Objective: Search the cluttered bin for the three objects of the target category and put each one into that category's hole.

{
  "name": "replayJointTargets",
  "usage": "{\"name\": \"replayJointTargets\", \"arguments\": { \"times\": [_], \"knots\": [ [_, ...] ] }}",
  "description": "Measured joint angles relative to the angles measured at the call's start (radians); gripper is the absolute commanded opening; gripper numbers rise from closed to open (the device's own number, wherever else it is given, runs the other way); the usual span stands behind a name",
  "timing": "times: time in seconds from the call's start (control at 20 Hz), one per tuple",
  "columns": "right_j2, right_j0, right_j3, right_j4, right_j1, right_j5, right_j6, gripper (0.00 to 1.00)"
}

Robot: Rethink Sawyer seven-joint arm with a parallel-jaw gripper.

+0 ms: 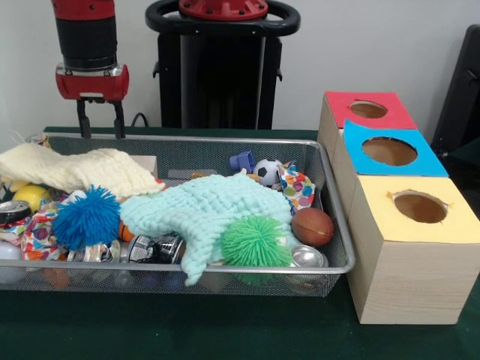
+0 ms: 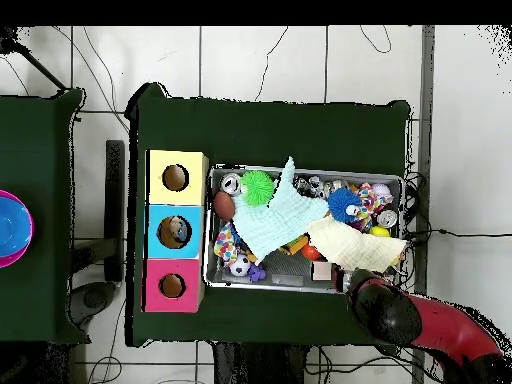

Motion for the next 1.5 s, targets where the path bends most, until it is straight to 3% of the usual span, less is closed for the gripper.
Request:
{"name": "replayJointTargets", "arguments": {
  "times": [1.5],
  "knots": [
    [-0.023,0.019,-0.098,0.032,0.077,-0.028,0.0,1.0]
  ]
}}
